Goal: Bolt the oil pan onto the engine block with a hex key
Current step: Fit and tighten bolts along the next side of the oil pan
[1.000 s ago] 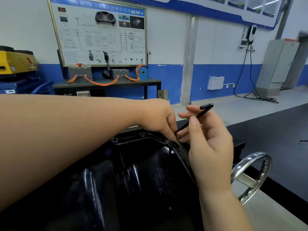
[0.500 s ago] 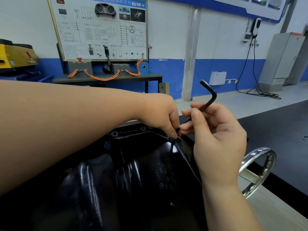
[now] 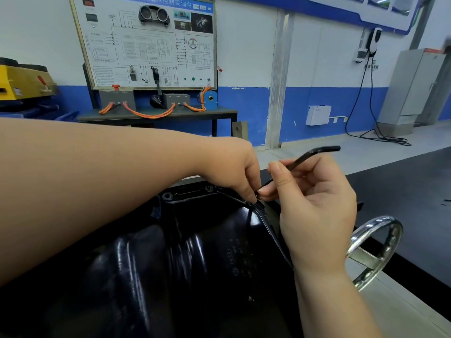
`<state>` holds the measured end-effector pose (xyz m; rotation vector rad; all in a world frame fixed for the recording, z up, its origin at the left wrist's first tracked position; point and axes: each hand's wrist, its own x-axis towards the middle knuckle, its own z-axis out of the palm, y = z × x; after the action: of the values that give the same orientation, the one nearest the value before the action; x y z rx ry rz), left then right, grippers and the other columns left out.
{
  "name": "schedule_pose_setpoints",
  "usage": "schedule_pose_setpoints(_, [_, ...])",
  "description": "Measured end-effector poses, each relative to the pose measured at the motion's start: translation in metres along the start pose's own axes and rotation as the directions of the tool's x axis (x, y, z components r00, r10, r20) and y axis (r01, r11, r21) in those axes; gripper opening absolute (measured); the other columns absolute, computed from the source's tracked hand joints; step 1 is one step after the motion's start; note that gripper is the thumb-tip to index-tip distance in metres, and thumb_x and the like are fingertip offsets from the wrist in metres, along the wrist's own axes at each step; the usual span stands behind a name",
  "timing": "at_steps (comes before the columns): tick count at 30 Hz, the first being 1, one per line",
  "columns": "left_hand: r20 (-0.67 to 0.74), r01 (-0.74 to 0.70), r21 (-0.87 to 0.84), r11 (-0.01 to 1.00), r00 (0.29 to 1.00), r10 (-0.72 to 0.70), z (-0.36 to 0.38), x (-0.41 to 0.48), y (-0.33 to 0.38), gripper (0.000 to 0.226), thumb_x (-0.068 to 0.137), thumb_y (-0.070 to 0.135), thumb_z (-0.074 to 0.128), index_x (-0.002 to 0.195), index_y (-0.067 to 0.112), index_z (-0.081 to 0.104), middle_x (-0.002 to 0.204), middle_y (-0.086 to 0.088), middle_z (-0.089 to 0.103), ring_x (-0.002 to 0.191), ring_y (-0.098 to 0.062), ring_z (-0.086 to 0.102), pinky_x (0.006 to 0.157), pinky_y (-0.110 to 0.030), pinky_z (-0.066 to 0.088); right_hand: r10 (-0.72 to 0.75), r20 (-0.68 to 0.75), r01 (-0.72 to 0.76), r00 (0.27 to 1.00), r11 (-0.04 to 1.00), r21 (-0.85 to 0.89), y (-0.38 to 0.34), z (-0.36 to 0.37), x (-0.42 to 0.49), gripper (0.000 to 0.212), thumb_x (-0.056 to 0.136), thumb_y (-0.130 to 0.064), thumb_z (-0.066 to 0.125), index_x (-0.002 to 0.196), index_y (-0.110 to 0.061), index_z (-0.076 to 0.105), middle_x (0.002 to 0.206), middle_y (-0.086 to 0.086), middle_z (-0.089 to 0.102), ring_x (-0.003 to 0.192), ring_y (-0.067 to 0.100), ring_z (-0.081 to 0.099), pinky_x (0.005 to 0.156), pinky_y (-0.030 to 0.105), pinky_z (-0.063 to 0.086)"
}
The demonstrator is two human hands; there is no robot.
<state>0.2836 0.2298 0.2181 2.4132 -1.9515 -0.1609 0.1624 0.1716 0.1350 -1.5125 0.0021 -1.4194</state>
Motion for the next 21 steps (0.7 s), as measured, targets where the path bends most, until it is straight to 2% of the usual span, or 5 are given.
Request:
schedule_pose_setpoints(6, [0.011,-0.002,0.046,0.999,1.0,0.001,-0.0003,0.0006,0.0022,0.032,0.081,0.032,0.069,0.057,0.045,0.051,0.047,0.033,0.049,0.055,0.014,0.048,0.053,-0.008,0.031,0.033,-0.021,-0.033,0.999,0.999,0.018,-0.0006,0.0016,0.0006,0.02,0.08,-0.012,0.067,0.072,-0.025,0.054,0.063,-0.003,0.066,0.051,0.011,0.064,0.053,0.02,0.051])
schedule_pose_setpoints(10, [0.024,-0.027,0.071,0.997,0.999,0.025,-0.0006,0.0012,0.0017,0.022,0.08,0.034,0.069,0.066,0.045,0.055,0.048,0.035,0.049,0.058,0.017,0.047,0.054,-0.005,0.034,0.035,-0.043,-0.035,0.998,0.999,0.008,-0.0001,0.0001,0.0013,0.017,0.084,-0.013,0.064,0.074,-0.023,0.055,0.066,0.002,0.067,0.053,0.012,0.065,0.055,0.022,0.053])
schedule_pose_setpoints(14, [0.005,-0.016,0.059,0.998,1.0,0.016,0.0003,0.003,-0.0025,0.006,0.08,0.035,0.069,0.085,0.035,0.07,0.053,0.027,0.053,0.061,0.019,0.047,0.059,0.002,0.033,0.021,-0.059,-0.021,0.998,1.0,-0.015,-0.0008,0.0004,0.0014,0.015,0.087,-0.017,0.06,0.077,-0.028,0.06,0.068,-0.002,0.068,0.056,0.01,0.066,0.057,0.018,0.052])
schedule_pose_setpoints(18, [-0.015,0.0,0.105,0.995,1.0,0.001,0.0001,0.0028,0.0004,0.005,0.078,0.037,0.071,0.08,0.034,0.068,0.047,0.036,0.049,0.059,0.018,0.047,0.057,-0.001,0.034,0.01,-0.032,-0.012,0.999,0.998,-0.058,-0.0015,0.0017,0.0,0.018,0.088,-0.019,0.054,0.086,-0.033,0.064,0.071,-0.009,0.067,0.059,0.01,0.067,0.059,0.02,0.054])
schedule_pose_setpoints(21, [-0.037,0.007,0.124,0.992,0.999,-0.002,-0.0002,0.0021,0.0037,0.018,0.076,0.039,0.072,0.064,0.038,0.058,0.047,0.025,0.051,0.057,0.016,0.047,0.053,-0.008,0.033,0.004,-0.023,-0.006,1.0,0.997,-0.08,-0.0012,0.0016,-0.0013,0.018,0.089,-0.019,0.052,0.093,-0.03,0.066,0.073,-0.011,0.067,0.061,0.008,0.067,0.061,0.02,0.054])
